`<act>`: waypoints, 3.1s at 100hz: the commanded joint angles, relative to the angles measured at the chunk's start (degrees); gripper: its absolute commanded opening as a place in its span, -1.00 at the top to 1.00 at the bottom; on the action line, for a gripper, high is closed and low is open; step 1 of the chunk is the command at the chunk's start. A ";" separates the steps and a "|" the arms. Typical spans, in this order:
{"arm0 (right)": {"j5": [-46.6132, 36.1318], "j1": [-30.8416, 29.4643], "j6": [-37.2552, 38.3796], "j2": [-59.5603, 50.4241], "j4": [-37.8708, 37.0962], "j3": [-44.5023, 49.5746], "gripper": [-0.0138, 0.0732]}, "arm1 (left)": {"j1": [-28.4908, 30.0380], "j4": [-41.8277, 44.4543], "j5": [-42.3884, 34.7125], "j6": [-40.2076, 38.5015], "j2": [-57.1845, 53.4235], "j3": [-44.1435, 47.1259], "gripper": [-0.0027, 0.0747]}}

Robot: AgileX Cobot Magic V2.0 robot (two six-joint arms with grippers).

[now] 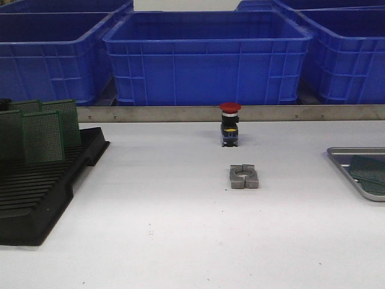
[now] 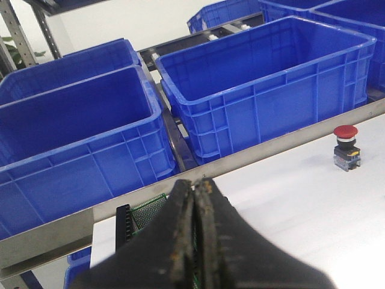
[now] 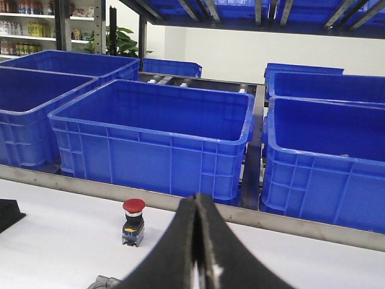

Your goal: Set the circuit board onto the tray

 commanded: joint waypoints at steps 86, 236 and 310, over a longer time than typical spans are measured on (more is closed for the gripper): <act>-0.71 0.01 -0.60 -0.08 0.62 -0.73 0.82 | 0.15 -1.06 -4.42 -0.65 -2.83 -0.25 0.98; -0.25 0.01 -0.60 0.10 0.67 -0.73 0.82 | 7.11 36.60 -3.96 -46.88 -20.27 21.99 0.98; -11.96 -0.88 1.67 0.10 -4.56 -0.54 0.82 | 7.11 36.60 -3.96 -46.88 -20.27 21.99 0.98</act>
